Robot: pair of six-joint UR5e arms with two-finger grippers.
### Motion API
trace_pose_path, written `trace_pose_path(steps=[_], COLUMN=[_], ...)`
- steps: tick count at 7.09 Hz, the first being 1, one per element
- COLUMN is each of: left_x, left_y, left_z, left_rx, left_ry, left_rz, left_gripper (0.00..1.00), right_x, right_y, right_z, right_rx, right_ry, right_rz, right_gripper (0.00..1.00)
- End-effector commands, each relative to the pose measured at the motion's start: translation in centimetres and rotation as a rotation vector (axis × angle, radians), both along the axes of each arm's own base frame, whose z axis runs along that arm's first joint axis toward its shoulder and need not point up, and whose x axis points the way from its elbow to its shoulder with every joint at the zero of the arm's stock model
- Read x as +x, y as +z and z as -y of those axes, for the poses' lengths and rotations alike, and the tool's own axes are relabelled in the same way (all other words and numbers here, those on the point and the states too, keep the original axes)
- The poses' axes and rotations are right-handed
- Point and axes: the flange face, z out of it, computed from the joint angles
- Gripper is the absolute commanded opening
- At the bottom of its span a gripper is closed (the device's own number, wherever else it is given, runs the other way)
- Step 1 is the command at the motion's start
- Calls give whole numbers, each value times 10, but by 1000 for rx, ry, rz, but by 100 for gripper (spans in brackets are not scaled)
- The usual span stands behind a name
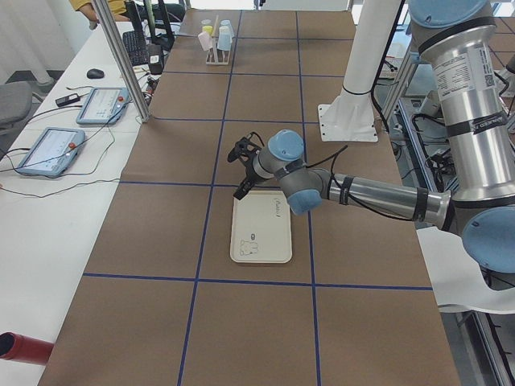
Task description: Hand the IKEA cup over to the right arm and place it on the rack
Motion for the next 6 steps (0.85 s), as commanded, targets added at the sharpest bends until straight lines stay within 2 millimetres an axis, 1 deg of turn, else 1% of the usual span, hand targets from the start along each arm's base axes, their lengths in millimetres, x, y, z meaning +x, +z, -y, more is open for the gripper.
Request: trace_pose_path(steps=[1,2,3,4,5,6], left_x=[-52,-77,-80,-98,-128,-148], left_y=[49,69,89,95,95,105], left_z=[-10,-5,-7,-11,-19,-26], left_rx=[-20,-160,-317,-397,-375,-354], left_ry=[13,-41,-33,-68,-112,-103], left_rz=[165,207,234,239,241,267], left_gripper=[100,100,100,100,100,100], right_x=[-3,1,7,12,17,18], right_y=[7,6,6,7,5,7], right_z=[-8,-12,-15,-17,-17,-19], right_rx=[-159,-204,-224,-245,-231,-232], right_ry=[13,34,58,76,87,85], right_rz=[97,161,197,216,222,216], right_gripper=[100,100,100,100,100,100])
